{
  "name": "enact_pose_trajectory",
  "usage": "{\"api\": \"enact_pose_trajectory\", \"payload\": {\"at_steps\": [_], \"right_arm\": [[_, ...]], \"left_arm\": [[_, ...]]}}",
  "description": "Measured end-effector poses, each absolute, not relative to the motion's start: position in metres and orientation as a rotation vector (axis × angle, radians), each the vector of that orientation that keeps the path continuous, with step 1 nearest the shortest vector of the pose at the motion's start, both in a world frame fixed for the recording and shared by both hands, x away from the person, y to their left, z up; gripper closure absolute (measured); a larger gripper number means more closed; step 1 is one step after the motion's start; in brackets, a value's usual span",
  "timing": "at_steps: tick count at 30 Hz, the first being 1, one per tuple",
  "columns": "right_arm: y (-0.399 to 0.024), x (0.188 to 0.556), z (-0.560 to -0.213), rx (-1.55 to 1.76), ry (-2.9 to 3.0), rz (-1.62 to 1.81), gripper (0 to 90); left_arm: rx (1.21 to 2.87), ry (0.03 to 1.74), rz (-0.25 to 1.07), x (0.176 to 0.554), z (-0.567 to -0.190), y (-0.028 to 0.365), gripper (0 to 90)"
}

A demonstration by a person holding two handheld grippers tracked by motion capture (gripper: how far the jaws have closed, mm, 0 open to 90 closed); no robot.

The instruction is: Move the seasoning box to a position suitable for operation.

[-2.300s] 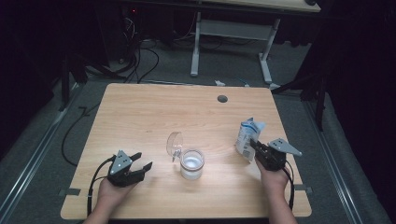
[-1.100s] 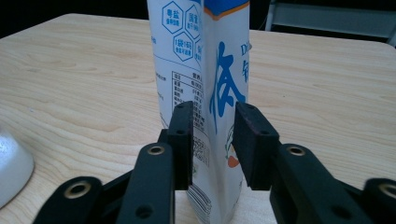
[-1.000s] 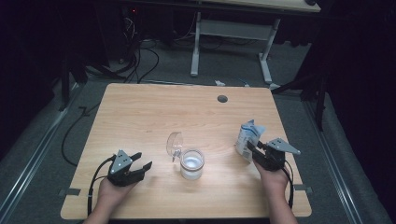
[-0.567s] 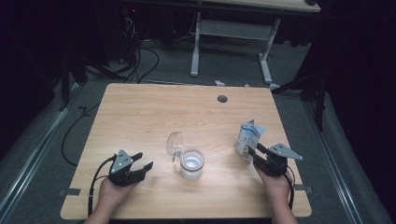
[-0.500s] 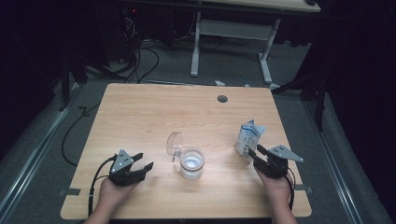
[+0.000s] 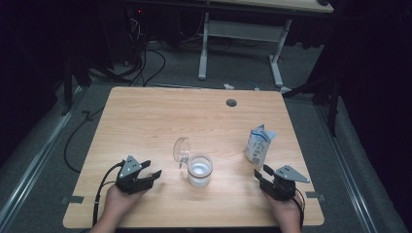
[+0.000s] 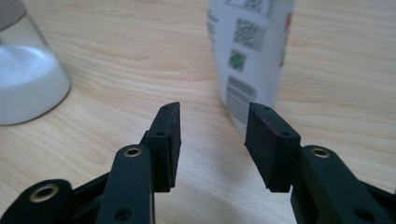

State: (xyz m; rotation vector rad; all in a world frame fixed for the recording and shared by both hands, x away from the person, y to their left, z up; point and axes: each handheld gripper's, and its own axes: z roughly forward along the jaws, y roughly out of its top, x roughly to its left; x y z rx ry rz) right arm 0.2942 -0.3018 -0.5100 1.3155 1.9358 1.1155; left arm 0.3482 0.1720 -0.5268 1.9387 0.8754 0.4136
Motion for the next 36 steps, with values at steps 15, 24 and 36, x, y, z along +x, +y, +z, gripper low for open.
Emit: {"api": "enact_pose_trajectory", "payload": {"at_steps": [15, 24, 36], "right_arm": [[-0.254, 0.298, -0.514, 1.213, 2.065, 1.089, 56.3], [-0.226, 0.306, -0.512, 1.175, 2.093, 1.106, 61.7], [-0.203, 0.33, -0.512, 1.169, 2.113, 1.122, 69.0]], "left_arm": [[1.936, 0.902, 0.401, 0.349, -0.528, 0.17, 41.1], [1.923, 0.91, 0.388, 0.348, -0.528, 0.169, 44.8], [1.837, 0.981, 0.347, 0.349, -0.52, 0.168, 57.1]]}}
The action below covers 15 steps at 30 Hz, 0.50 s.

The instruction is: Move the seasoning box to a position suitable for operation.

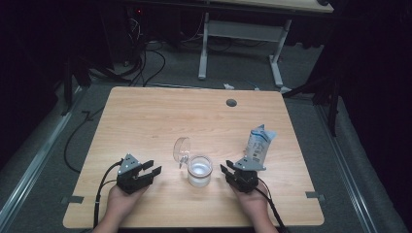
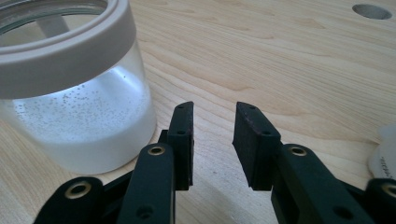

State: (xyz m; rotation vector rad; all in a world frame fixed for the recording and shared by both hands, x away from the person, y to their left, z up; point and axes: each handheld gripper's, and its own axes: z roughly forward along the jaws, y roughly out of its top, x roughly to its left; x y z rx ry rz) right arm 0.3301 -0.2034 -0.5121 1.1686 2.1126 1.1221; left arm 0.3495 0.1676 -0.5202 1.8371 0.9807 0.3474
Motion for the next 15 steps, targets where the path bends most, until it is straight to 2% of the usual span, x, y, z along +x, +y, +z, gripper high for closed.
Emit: {"api": "enact_pose_trajectory", "payload": {"at_steps": [4, 10, 15], "right_arm": [[-0.201, 0.328, -0.511, 1.15, 2.11, 1.13, 71.7], [-0.203, 0.326, -0.512, 1.156, 2.115, 1.163, 76.6], [-0.206, 0.326, -0.515, 1.152, 2.123, 1.177, 76.6]], "left_arm": [[1.855, 0.982, 0.374, 0.35, -0.513, 0.161, 64.0], [1.85, 1.002, 0.38, 0.35, -0.509, 0.149, 69.2], [1.87, 0.988, 0.399, 0.35, -0.499, 0.138, 75.2]]}}
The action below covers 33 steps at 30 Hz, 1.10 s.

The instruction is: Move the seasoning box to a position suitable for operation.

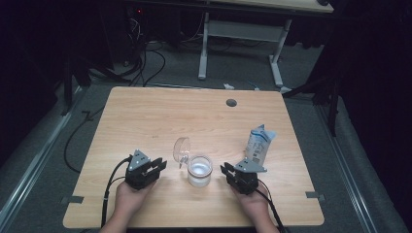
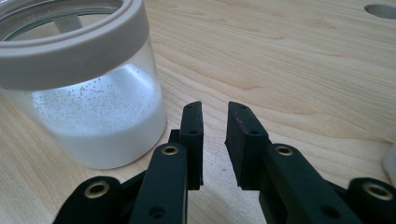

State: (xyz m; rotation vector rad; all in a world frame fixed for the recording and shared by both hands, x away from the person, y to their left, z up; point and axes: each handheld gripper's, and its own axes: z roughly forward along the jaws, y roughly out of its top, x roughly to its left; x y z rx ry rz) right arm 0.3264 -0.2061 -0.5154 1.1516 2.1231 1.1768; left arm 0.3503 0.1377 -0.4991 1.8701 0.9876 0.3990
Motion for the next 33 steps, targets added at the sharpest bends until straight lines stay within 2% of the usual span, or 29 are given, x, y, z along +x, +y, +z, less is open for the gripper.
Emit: {"api": "enact_pose_trajectory", "payload": {"at_steps": [8, 13, 33], "right_arm": [[-0.203, 0.322, -0.515, 1.125, 2.138, 1.191, 79.1], [-0.197, 0.317, -0.514, 1.091, 2.15, 1.193, 90.0], [-0.186, 0.307, -0.511, 1.038, 2.177, 1.216, 90.0]], "left_arm": [[1.867, 0.98, 0.403, 0.351, -0.487, 0.125, 84.9], [1.856, 0.98, 0.392, 0.354, -0.478, 0.12, 89.7], [1.803, 0.928, 0.397, 0.352, -0.454, 0.106, 89.9]]}}
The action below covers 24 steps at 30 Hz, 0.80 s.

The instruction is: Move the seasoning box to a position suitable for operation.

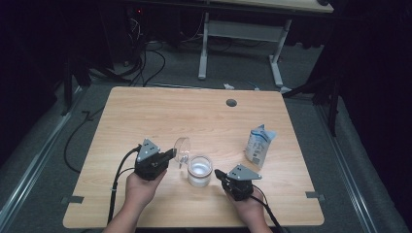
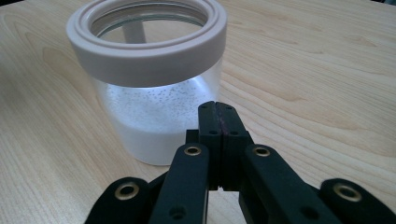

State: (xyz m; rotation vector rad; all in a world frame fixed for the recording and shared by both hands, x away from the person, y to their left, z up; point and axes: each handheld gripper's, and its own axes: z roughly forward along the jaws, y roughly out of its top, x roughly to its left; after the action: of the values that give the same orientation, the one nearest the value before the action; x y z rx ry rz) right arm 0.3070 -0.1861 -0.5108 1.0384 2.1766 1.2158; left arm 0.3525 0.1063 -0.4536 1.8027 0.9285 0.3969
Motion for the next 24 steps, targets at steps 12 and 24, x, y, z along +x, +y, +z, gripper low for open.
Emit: {"api": "enact_pose_trajectory", "payload": {"at_steps": [12, 24], "right_arm": [[-0.181, 0.304, -0.512, 1.013, 2.189, 1.209, 90.0], [-0.18, 0.304, -0.513, 1.011, 2.195, 1.213, 90.0]], "left_arm": [[1.8, 0.892, 0.385, 0.348, -0.451, 0.097, 89.9], [1.813, 0.869, 0.38, 0.344, -0.453, 0.091, 89.9]]}}
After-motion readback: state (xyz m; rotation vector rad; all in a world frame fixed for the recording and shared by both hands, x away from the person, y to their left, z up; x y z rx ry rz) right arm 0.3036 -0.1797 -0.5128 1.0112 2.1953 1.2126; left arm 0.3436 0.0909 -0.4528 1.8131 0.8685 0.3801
